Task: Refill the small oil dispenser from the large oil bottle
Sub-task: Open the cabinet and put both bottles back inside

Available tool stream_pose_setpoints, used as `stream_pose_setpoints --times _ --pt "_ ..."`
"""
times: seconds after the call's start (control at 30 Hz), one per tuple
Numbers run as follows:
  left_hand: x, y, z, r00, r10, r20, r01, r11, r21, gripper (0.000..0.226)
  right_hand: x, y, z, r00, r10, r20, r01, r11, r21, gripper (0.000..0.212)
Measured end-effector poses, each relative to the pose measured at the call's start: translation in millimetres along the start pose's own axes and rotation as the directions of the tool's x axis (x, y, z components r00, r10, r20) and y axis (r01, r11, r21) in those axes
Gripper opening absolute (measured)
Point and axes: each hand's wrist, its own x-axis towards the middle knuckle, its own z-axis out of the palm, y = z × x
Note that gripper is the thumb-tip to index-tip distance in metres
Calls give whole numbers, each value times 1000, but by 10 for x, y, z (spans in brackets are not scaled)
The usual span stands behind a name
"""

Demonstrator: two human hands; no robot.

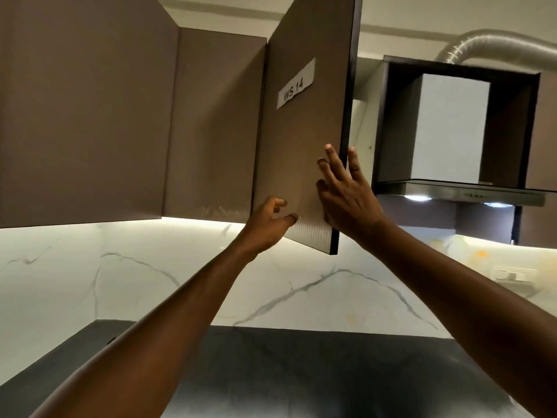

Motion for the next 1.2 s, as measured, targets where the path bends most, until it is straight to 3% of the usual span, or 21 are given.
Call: stream_pose_setpoints --times 0.17,0.47,0.77,0.97,1.2 --pt "408 -99 659 999 52 -3 -49 961 273 64 -284 246 710 990 71 118 -79 995 63 59" --pt "1460 -564 1539 988 153 11 -128 781 611 81 -513 566 2258 944 171 283 -243 940 241 92" --pt "2296 -1014 2003 989 148 -11 -94 685 723 86 -412 502 3469 882 210 421 -404 797 450 93" --pt "2504 -1405 2192 994 108 -4 -65 628 775 84 -233 424 3884 853 241 464 -474 732 490 99" --pt "2647 -1734 2245 985 171 30 -122 558 821 82 -283 237 4278 822 251 512 -537 640 549 97"
